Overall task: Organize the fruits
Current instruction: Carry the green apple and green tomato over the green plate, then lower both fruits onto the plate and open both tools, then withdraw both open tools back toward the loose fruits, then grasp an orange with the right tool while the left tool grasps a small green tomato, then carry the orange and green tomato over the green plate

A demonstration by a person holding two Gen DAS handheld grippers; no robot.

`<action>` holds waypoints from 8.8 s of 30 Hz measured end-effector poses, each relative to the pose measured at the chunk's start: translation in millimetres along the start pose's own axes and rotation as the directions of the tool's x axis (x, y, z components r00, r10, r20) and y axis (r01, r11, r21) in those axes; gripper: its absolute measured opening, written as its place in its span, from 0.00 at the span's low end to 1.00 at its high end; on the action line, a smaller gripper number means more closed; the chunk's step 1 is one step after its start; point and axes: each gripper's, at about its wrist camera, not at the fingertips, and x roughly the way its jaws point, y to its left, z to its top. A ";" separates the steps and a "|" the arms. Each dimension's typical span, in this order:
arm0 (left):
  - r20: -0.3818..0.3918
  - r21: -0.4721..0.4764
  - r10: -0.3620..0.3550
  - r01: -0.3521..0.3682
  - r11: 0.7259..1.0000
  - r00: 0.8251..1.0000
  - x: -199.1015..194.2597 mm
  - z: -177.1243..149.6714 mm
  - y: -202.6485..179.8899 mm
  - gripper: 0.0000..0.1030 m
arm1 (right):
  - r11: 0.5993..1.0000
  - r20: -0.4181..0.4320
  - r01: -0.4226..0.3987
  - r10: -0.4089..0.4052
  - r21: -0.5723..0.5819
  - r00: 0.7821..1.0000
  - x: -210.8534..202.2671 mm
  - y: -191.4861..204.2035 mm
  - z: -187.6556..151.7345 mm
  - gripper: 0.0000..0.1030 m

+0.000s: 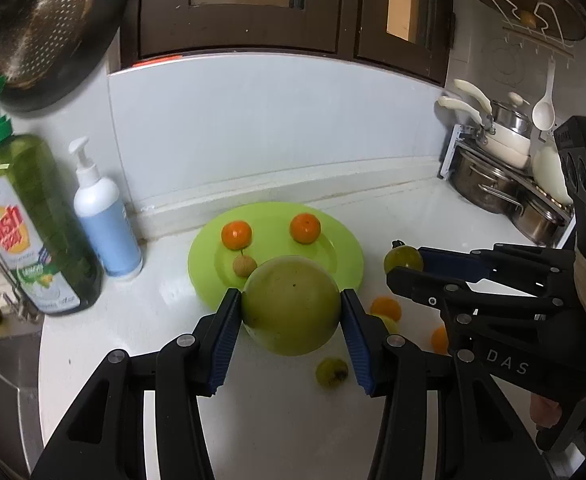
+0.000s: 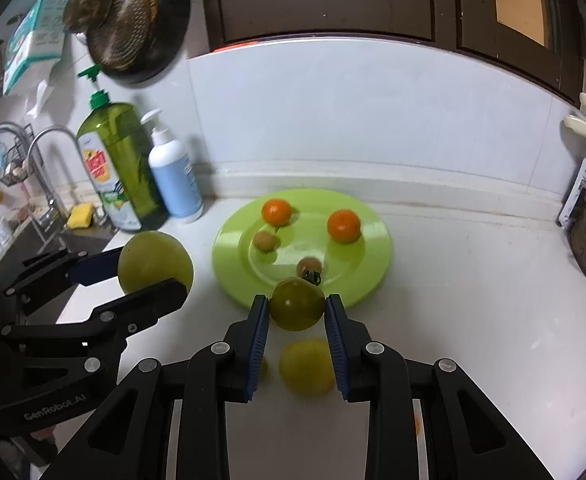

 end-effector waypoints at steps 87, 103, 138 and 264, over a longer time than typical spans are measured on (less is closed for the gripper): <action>-0.056 0.002 0.049 -0.049 0.999 0.997 22.4 43.0 3.1 0.61 | 0.995 -0.047 0.079 -0.076 0.058 0.996 30.2 -47.3 39.6 0.42; -0.067 0.006 0.075 -0.075 0.997 0.995 -19.3 -7.2 -10.6 0.62 | 0.983 -0.036 0.182 -0.181 0.032 0.983 -20.3 -32.3 -14.9 0.42; -0.185 0.143 0.057 -0.031 0.989 0.981 35.6 -73.1 -42.0 0.61 | 0.971 -0.204 0.203 -0.174 0.127 0.963 0.6 -58.3 -81.0 0.42; -0.012 -0.038 0.109 -0.109 0.993 0.994 69.3 55.4 36.7 0.28 | 0.997 -0.061 -0.005 0.009 0.073 0.998 75.4 -39.3 75.9 0.36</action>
